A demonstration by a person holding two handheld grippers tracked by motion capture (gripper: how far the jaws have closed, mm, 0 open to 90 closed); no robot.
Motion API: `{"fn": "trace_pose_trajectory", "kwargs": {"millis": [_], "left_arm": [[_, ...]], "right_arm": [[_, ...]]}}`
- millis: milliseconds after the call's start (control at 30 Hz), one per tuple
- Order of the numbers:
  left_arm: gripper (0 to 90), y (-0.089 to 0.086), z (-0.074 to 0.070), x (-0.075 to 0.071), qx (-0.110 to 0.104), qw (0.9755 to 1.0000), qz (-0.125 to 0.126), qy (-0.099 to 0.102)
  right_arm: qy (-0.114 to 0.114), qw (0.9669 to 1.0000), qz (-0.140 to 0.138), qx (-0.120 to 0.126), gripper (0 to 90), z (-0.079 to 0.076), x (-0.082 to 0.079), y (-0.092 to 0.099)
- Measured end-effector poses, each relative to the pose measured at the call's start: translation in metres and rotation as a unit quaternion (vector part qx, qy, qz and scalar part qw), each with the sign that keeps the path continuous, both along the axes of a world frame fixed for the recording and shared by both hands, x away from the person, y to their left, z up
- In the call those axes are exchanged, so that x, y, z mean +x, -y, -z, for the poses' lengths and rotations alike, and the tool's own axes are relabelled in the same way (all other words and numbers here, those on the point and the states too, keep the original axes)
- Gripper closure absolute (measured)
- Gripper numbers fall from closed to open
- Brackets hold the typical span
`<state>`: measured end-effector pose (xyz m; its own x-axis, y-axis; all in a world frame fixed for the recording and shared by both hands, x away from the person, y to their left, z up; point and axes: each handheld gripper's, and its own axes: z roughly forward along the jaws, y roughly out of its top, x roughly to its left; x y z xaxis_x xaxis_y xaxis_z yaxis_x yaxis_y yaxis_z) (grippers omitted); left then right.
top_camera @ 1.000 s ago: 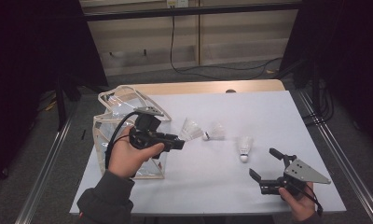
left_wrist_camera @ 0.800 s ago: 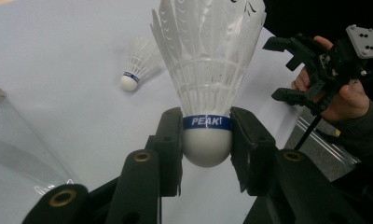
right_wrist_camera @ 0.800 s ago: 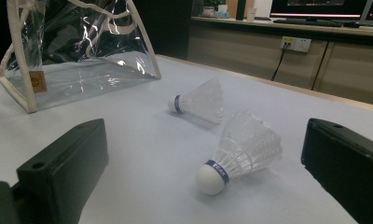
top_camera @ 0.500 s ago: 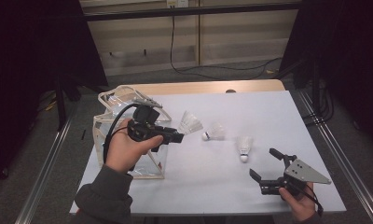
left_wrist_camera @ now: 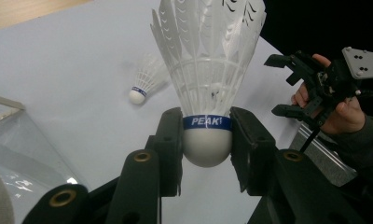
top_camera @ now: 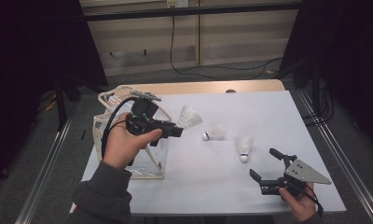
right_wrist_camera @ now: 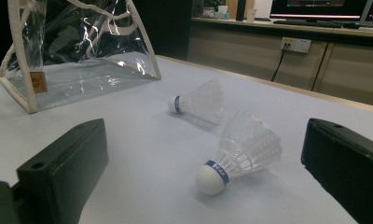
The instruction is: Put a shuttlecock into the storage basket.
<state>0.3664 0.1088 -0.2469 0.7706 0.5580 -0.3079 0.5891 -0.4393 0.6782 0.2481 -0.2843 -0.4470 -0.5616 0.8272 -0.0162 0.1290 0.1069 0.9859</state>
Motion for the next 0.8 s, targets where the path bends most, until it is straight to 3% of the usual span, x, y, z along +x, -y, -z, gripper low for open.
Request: {"fn": "trace_pose_trajectory", "kwargs": {"millis": [800], "left_arm": [[65.7, -0.004, -0.012, 0.016, 0.006, 0.9997, -0.024, 0.005]], "right_arm": [[0.0, 1.0, -0.001, 0.001, 0.3, 0.0, 0.0, 0.0]]}}
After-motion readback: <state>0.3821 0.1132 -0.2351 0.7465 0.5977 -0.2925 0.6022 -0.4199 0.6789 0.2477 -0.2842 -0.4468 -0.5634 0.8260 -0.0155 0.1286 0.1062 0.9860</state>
